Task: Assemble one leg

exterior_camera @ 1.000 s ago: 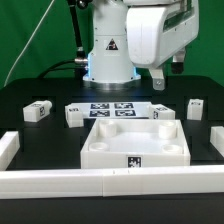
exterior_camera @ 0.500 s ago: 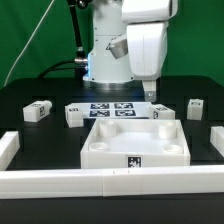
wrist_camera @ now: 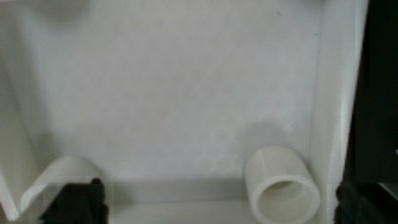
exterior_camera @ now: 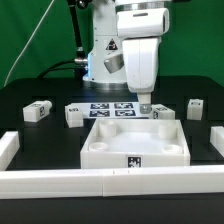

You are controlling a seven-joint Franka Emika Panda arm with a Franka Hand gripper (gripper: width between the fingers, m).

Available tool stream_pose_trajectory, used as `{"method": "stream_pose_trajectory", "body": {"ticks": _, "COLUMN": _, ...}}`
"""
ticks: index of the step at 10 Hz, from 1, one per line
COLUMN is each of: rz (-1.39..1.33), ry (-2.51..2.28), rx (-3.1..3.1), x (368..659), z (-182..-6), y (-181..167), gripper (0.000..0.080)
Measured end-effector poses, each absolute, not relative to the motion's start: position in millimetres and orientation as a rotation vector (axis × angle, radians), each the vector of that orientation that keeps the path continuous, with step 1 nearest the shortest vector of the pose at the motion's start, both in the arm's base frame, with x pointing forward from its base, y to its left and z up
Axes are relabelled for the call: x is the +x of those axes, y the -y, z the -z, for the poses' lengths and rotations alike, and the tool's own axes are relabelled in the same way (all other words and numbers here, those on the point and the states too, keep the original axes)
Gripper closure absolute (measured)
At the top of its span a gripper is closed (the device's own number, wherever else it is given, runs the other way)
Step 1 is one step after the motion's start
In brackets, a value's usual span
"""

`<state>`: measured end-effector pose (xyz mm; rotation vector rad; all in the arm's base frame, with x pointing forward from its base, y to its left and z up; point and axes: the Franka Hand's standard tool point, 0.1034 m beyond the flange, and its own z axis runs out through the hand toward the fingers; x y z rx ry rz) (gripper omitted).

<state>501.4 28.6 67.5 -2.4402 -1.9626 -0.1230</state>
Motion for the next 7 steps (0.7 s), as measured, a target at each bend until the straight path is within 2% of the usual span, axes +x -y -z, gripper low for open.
{"method": "stream_pose_trajectory", "body": {"ticks": 3, "rz": 0.089, "ry": 1.946, "rx": -2.430, "x": 471.4, "z": -39.1, "y": -30.5, "gripper": 0.0150}}
{"method": "stream_pose_trajectory", "body": {"ticks": 7, "rz": 0.057, "ry": 1.948, "rx": -2.406, "x": 456.5, "z": -12.6, "y": -29.9, "gripper": 0.0150}}
